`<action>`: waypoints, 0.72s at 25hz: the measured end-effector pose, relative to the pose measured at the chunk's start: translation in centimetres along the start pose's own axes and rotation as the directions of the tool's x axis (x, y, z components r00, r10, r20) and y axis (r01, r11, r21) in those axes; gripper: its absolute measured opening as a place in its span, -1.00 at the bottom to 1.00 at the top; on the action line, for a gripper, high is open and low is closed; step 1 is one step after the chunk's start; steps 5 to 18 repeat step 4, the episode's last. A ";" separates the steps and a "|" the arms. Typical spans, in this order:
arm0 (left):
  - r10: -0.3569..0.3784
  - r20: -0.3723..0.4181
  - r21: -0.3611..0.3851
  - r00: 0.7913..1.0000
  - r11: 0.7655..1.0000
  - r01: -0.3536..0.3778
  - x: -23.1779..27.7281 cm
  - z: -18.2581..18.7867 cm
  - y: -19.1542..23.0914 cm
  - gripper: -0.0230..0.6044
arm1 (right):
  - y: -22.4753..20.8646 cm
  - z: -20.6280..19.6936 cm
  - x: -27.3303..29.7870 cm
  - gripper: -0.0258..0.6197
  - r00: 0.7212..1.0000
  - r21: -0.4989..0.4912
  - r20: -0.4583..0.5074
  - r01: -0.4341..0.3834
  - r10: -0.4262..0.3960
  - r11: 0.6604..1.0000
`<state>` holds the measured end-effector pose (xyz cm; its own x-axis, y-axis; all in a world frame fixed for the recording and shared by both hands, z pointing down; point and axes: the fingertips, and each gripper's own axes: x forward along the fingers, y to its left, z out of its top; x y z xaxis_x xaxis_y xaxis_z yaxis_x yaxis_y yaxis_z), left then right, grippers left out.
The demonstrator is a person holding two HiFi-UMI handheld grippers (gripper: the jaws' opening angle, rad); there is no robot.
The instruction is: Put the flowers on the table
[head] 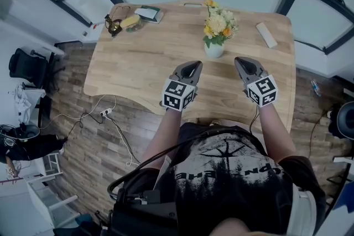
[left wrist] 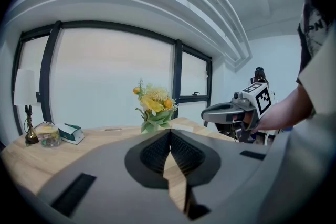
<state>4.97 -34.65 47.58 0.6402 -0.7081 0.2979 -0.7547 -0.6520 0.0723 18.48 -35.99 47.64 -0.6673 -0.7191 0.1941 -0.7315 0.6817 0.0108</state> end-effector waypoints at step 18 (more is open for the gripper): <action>0.005 -0.005 -0.005 1.000 1.000 -0.005 0.0 -0.3 0.1 -0.88 | 0.0 -0.3 0.2 -0.87 1.000 -0.002 -0.008 -0.004 0.004 1.000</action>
